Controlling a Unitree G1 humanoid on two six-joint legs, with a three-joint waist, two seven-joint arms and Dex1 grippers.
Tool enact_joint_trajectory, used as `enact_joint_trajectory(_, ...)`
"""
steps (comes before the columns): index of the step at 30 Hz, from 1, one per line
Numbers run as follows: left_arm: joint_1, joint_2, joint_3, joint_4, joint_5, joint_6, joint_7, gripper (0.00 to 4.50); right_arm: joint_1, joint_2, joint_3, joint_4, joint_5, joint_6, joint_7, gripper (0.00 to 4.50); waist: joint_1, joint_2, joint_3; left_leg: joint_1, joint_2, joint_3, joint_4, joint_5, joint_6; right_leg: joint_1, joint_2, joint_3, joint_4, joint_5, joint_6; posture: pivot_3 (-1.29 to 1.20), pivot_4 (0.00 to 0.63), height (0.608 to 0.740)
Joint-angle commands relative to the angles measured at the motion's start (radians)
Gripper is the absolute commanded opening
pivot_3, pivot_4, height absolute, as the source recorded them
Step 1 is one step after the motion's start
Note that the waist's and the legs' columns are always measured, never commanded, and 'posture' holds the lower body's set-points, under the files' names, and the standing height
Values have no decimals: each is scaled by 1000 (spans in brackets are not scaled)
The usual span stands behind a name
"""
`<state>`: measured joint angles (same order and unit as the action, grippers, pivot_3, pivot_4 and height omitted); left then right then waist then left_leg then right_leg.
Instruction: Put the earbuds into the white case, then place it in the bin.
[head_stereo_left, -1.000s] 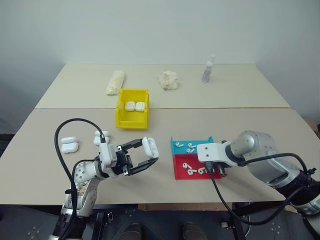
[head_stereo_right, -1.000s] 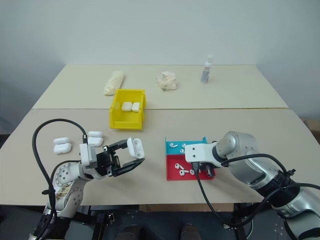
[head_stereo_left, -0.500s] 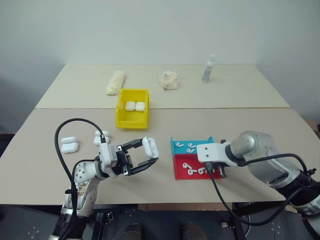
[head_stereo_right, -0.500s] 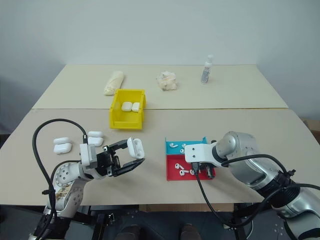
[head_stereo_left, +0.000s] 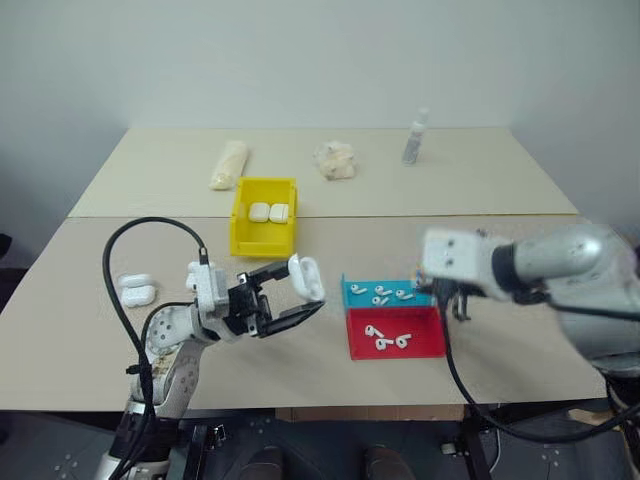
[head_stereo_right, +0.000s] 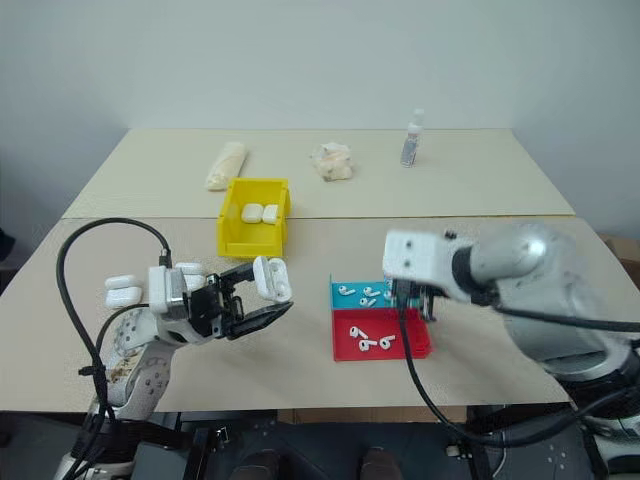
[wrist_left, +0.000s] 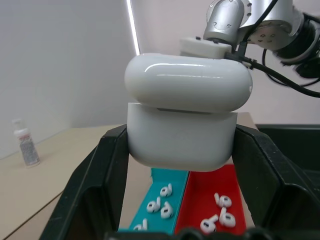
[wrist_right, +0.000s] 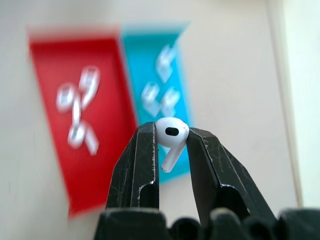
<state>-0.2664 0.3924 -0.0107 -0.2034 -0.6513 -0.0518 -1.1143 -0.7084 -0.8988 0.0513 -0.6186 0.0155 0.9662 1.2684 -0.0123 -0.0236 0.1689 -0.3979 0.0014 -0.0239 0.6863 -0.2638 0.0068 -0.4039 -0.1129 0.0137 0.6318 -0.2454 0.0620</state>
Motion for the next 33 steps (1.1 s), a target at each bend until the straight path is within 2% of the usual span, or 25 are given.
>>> enact_joint_trajectory(1, -25, -2, 5, -83, -75, 74, 20, 2790, 15, 81, -237, -24, 149, -94, -52, 821, 2, 0, 0, 0, 0, 0, 0, 0, 0, 0, 0, 0, 0, 0, 0, 0, 150, 740)
enact_joint_trajectory(3, -45, -15, 7, -104, -120, 107, 25, 2790, 15, 173, -350, -24, 277, -157, -66, 821, 3, 0, 0, 0, -1, 0, 0, 0, 0, 0, 0, 0, 0, 0, 0, 0, 150, 740)
enact_joint_trajectory(6, -58, -7, 8, -141, -155, 153, 22, 2790, -1, 301, -439, -12, 464, -231, -89, 821, 0, 0, 0, 0, 0, 0, 0, 0, 0, 0, 0, 0, 0, 0, 0, 0, 150, 740)
enact_joint_trajectory(8, -63, -2, 7, -156, -164, 169, 12, 2790, -10, 361, -457, 13, 570, -262, -106, 821, -3, 0, 0, 0, 0, 0, 0, 0, 0, 0, 0, 0, 1, 0, 0, 0, 150, 740)
enact_joint_trajectory(12, -70, -19, 3, -143, -166, 167, -14, 2790, -4, 441, -410, 83, 673, -383, -93, 821, -4, 0, 0, 2, 0, 0, 0, 0, 0, 0, 0, 1, 2, 0, 0, 0, 150, 740)
enact_joint_trajectory(16, -76, -40, -10, -124, -151, 160, -37, 2790, 5, 499, -314, 159, 678, -509, -52, 821, -6, 1, 0, 3, 0, 1, 0, 0, 0, 1, 0, 1, 2, 0, 0, 0, 150, 740)
enact_joint_trajectory(21, -77, -61, -19, -112, -132, 144, -62, 2790, -6, 504, -211, 255, 653, -612, -17, 821, -5, 1, 0, 3, 0, 1, 0, 0, 0, 1, 0, 1, 2, 0, 0, 0, 150, 740)
enact_joint_trajectory(33, -67, -36, -14, -127, -112, 166, -59, 2790, 11, 498, -124, 305, 655, -725, -16, 821, -5, 1, 0, 3, 0, 0, 0, 0, 0, 1, 0, 1, 2, 0, 0, 0, 150, 740)
